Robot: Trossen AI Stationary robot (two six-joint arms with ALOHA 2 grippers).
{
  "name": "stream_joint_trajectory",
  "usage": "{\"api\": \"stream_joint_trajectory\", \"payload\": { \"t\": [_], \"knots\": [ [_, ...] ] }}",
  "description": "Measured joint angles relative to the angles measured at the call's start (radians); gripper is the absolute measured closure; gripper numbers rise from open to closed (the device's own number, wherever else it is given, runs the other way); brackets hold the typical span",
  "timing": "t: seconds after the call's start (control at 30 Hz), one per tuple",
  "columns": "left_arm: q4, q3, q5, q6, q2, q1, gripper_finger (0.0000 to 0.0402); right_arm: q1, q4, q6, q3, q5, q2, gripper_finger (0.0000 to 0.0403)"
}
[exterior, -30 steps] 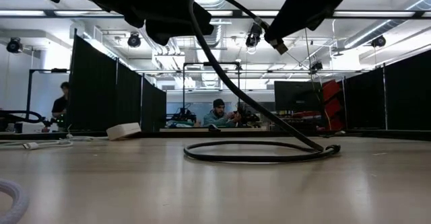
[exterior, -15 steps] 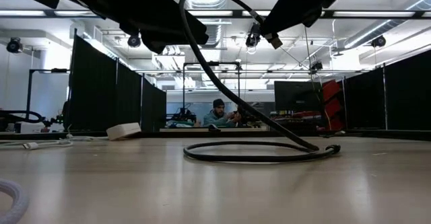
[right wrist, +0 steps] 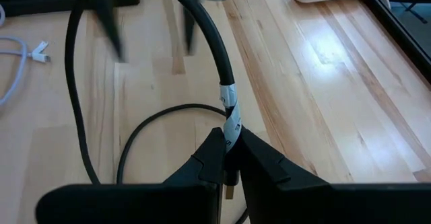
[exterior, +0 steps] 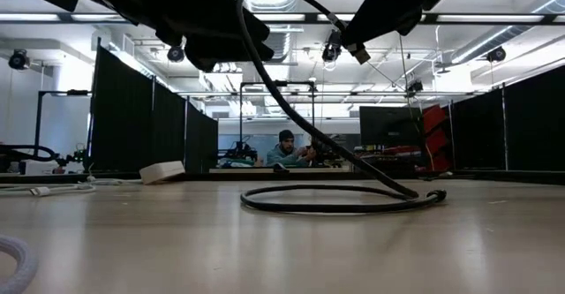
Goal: Plug in charger cables
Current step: Insert the bottom black charger cable into the bottom white outlet extension
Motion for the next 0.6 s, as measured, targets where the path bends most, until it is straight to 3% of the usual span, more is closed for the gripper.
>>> {"api": "stream_joint_trajectory", "payload": {
  "t": [0.3,0.5,0.6],
  "knots": [
    [-0.377,0.014,-0.065,-0.126,-0.099,0.046,0.0216,0.001,-0.014,-0.027,0.0,-0.004,0.0,0.0384],
    [-0.282,0.013,-0.062,-0.146,-0.179,0.007,0.0247,-0.009,-0.014,-0.062,0.0,0.0,0.0,0.0384],
    [-0.176,0.013,0.006,-0.119,-0.175,-0.018,0.0259,-0.014,-0.014,-0.062,0.0,0.0,0.0,0.0384]
  ]
}}
